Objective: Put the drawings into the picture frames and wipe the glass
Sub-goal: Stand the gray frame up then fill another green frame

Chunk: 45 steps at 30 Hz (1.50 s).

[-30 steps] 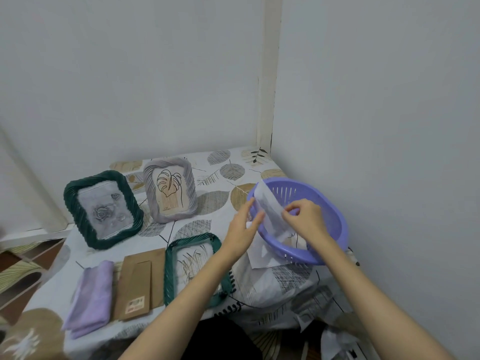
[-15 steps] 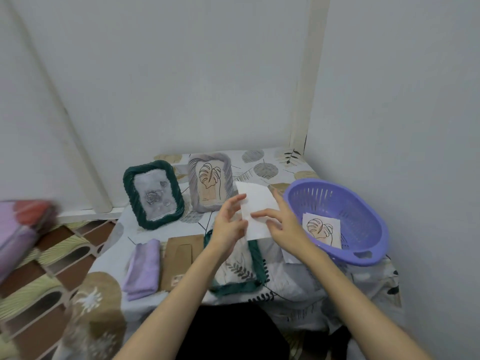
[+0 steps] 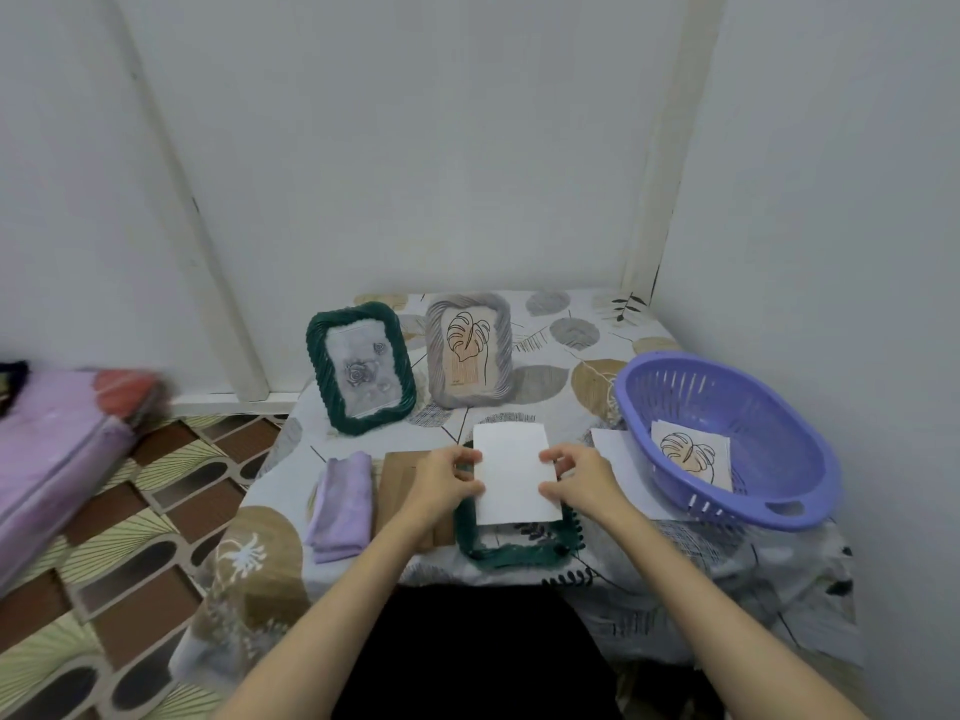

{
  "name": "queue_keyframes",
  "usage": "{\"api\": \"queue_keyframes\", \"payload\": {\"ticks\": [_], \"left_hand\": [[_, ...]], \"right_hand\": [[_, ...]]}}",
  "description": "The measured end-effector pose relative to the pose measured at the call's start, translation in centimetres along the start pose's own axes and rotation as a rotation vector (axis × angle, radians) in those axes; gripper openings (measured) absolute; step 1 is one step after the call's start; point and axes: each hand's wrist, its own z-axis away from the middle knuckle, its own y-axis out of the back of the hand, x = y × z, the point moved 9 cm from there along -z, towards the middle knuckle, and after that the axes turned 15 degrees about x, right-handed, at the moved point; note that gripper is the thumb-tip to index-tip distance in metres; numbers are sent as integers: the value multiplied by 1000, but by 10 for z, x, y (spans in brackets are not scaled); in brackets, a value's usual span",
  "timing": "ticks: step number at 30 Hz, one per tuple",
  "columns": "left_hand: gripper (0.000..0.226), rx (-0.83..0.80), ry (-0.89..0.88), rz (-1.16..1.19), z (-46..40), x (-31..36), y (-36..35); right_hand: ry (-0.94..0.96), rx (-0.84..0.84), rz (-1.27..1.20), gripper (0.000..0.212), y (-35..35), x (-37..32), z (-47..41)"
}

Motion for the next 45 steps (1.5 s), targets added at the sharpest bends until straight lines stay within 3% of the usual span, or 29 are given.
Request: {"api": "queue_keyframes", "payload": {"ticks": [4,9,16,24,28,35,45], "left_hand": [[45,-94,-162,-362,2,-12,-7],[55,-166,-248,-560,7,-22,-12],[55,-202,-304,-559,15,-22,-14],[60,-207,-255,-538,18,-24,-14],[50,-197,-269,-502,21,-20,-17],[62,-237,-255,-489,23,-28,-18],[52,-252,-244,-500,21,-27,-18]], "right_hand": [[95,-82,126,45,-15,5,6],[189,-104,222,45,-24,10,6],[268,-121,359,45,-26,17,7],[319,-124,361,26,-25,26,10],[337,-122,420,31,-23,25,9],[327,-158,459,34,-27,29,12],[307,-145,364,44,-24,33,15]]}}
